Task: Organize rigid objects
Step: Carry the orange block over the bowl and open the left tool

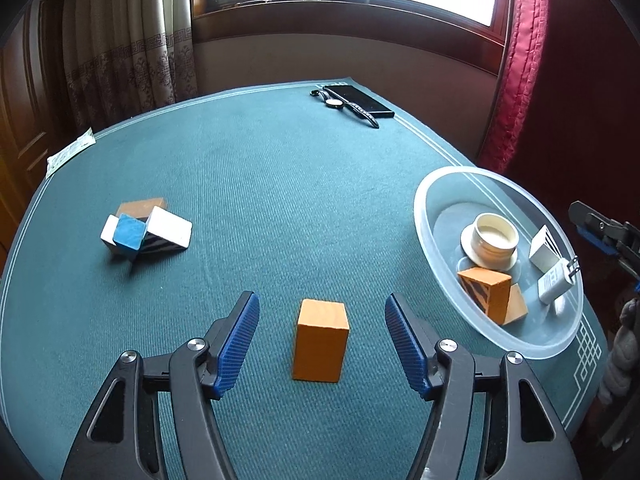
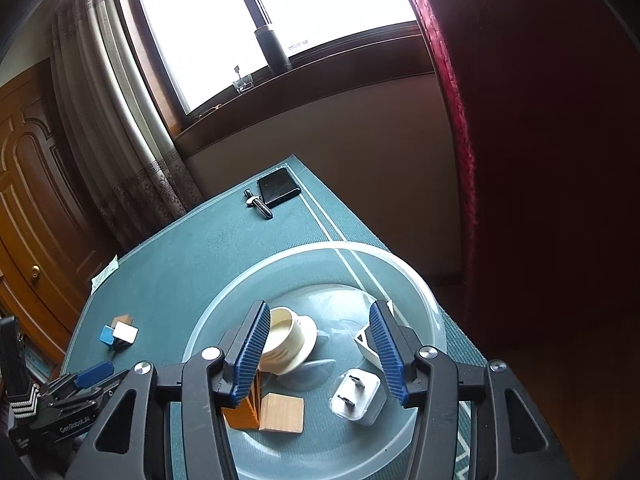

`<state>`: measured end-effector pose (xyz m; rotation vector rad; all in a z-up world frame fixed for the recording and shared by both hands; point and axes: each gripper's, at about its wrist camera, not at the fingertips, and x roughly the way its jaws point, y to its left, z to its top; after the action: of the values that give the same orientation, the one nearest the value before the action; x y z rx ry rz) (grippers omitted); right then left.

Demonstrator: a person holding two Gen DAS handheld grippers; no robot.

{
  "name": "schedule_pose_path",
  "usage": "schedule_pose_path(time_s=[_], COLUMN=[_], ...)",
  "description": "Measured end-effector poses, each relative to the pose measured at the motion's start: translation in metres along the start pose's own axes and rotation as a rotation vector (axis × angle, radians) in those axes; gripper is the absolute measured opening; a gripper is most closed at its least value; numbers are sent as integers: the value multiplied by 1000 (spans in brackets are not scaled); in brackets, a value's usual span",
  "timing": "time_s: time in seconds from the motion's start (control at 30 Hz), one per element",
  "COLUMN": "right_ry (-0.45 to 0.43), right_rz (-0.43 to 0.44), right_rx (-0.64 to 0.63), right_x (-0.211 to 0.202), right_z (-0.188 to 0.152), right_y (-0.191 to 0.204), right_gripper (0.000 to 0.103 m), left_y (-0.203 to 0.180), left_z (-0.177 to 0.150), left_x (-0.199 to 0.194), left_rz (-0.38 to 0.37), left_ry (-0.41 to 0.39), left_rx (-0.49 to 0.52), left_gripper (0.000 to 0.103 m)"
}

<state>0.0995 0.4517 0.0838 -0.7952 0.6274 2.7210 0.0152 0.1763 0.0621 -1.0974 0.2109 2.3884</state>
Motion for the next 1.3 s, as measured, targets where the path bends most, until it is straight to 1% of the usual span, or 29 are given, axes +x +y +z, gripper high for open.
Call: schedule_pose_path(time_s=[0.07, 0.17, 0.23, 0.27, 0.33, 0.4, 0.57, 0.7, 0.9, 1.1, 1.17, 1.2, 1.23, 1.27, 1.3], right_ry=[2, 7, 9, 10, 10, 9, 8, 5, 1, -1, 0, 0, 0, 0, -2], right_rz=[0, -1, 0, 0, 1, 0, 0, 3, 11, 20, 23, 24, 26, 27, 28], right_rx=[0, 0, -2, -3, -5, -5, -3, -3, 4, 9, 9, 9, 8, 8, 7], right_x=[0, 2, 2, 2, 2, 1, 1, 0, -2, -3, -2, -2, -2, -2, -2], right_z=[0, -1, -1, -1, -2, -2, -1, -1, 0, 1, 1, 1, 1, 1, 0], right_y=[0, 1, 1, 1, 2, 2, 2, 2, 2, 0, 0, 0, 0, 1, 1], right_gripper=[55, 55, 55, 55, 55, 55, 55, 55, 55, 55, 55, 55, 55, 55, 55], left_y=[0, 0, 0, 0, -2, -4, -11, -23, -52, -86, -91, -93, -94, -94, -93], left_z=[-6, -13, -16, -17, -17, -17, -9, 7, 30, 44, 48, 49, 49, 49, 48], left_x=[6, 16, 23, 27, 28, 28, 21, 9, 4, 9, 13, 14, 15, 14, 13], left_rz=[6, 13, 10, 8, 18, 5, -3, -21, -67, -137, -155, -160, -163, -162, -157], left_ry=[17, 42, 67, 78, 65, 68, 40, 0, -38, -54, -56, -57, -61, -71, -86], left_rx=[6, 9, 7, 6, 18, 18, 36, 66, 117, 167, 168, 168, 167, 166, 166], left_gripper=[66, 62, 45, 42, 36, 31, 31, 31, 31, 31, 32, 35, 46, 54, 70])
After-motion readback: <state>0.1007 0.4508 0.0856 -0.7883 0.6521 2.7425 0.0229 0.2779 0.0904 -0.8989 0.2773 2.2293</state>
